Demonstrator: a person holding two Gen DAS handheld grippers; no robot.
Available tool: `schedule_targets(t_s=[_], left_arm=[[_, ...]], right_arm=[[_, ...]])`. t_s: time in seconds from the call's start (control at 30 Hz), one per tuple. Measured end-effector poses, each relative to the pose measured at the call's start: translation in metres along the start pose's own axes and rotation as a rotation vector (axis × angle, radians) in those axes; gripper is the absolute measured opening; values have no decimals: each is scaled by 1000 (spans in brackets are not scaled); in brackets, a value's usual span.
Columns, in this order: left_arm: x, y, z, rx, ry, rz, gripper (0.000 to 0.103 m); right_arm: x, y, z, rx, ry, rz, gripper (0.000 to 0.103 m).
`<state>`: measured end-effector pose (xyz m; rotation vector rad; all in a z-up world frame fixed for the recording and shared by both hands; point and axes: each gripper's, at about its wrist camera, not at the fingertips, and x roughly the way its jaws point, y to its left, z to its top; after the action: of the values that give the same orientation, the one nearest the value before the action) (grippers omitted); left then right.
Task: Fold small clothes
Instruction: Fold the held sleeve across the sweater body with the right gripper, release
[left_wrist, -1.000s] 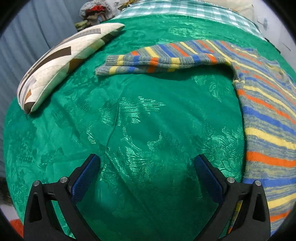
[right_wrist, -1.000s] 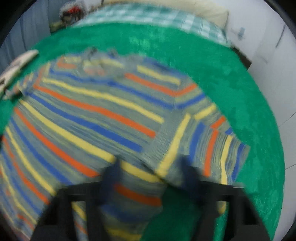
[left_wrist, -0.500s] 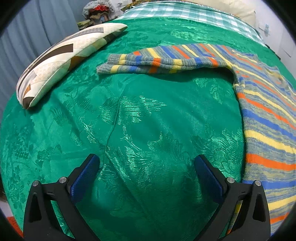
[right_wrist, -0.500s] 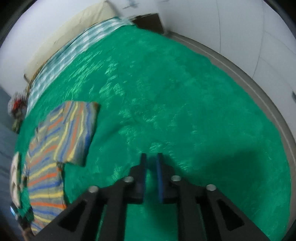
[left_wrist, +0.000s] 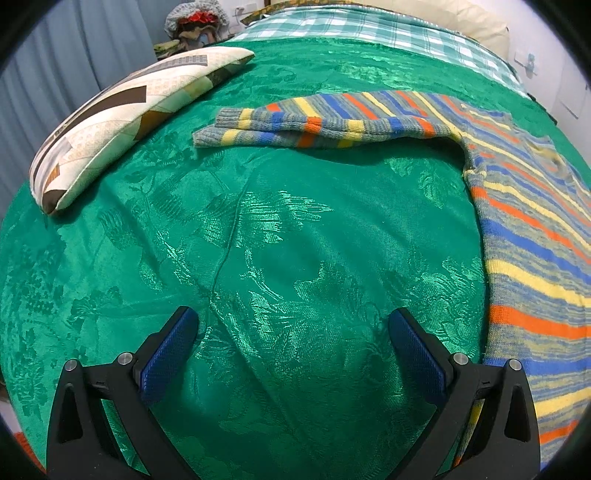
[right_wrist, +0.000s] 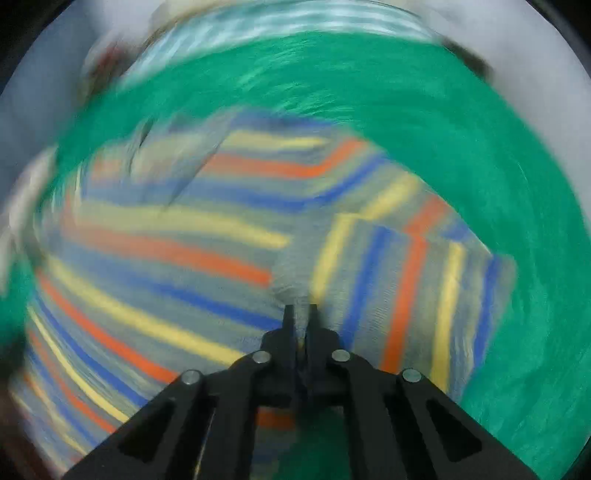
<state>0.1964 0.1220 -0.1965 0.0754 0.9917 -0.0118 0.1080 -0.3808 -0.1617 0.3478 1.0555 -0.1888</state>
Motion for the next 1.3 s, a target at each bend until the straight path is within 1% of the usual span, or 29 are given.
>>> schedule_targets(t_s=[0.03,0.07,0.13,0.17,0.23,0.27,0.3,0.33,0.37,0.4,0.43,0.47,0.53,0.6,0.63,0.67,0.7,0.73,0.77,0.8,0.87,0.9,0.97,1.07,1.13,1.2,1.23,1.27,1.3], left_arm=[[0,0,0,-1,-2,-2,103],[0,0,0,-2,-3,-3,103],[1,-1,1,-1,-4,-1,103],[1,-1,1,0,-5,1,103],[1,-2,1,2,-6,5,103],[2,-2,1,3,-6,5,103],[2,-2,2,3,-6,5,103],[2,-2,2,2,-6,4,103],[2,-2,2,2,-7,5,103],[1,-2,2,2,-8,4,103],[1,-2,1,2,-8,4,103],[1,-2,1,2,-9,4,103],[2,-2,2,2,-9,5,103],[2,-2,1,2,-9,4,103],[2,-2,1,2,-9,4,103],[2,-2,1,2,-9,4,103],[2,-1,2,1,-8,3,103],[2,-2,2,1,-8,2,103],[2,-1,2,0,-8,0,103],[2,-2,2,-1,-8,0,103],[2,-2,1,0,-11,1,103],[2,-2,1,1,-11,3,103],[2,-2,1,4,-11,6,103],[3,-1,3,3,-6,3,103],[1,1,5,12,22,-11,103],[-4,5,7,31,88,-62,103],[-12,9,6,30,119,-109,103],[-21,11,3,25,127,-151,102],[-35,14,-1,15,132,-224,102]], right_arm=[[-16,-19,-2,73,-39,14,3],[-34,-39,-6,129,-82,-7,3],[-79,-96,-29,307,-170,8,3],[-91,-116,-39,375,-187,7,3],[-111,-164,-74,531,-205,-15,3],[-111,-175,-79,556,-195,-20,3],[-108,-185,-90,564,-169,-29,3],[-107,-183,-94,563,-156,-50,3],[-105,-183,-98,563,-155,-51,4],[-103,-182,-101,570,-151,-34,6],[-101,-183,-104,601,-144,-9,10],[-101,-190,-108,631,-147,22,20],[-99,-200,-128,708,-171,133,25],[-92,-207,-135,765,-181,207,26],[-87,-213,-139,811,-190,252,33],[-83,-218,-143,836,-199,282,34],[-77,-219,-142,850,-210,312,34],[-73,-217,-138,840,-214,316,20],[-74,-216,-136,812,-204,256,3],[-80,-214,-134,778,-206,174,3],[-94,-219,-141,749,-214,54,2],[-96,-223,-141,758,-209,8,2],[-94,-228,-141,753,-190,-30,1],[-93,-219,-131,670,-174,-118,2],[-93,-217,-131,665,-176,-136,2],[-96,-214,-129,656,-168,-134,11],[-100,-213,-130,650,-158,-133,21],[-106,-209,-132,637,-149,-139,34],[-117,-200,-134,603,-145,-166,40]])
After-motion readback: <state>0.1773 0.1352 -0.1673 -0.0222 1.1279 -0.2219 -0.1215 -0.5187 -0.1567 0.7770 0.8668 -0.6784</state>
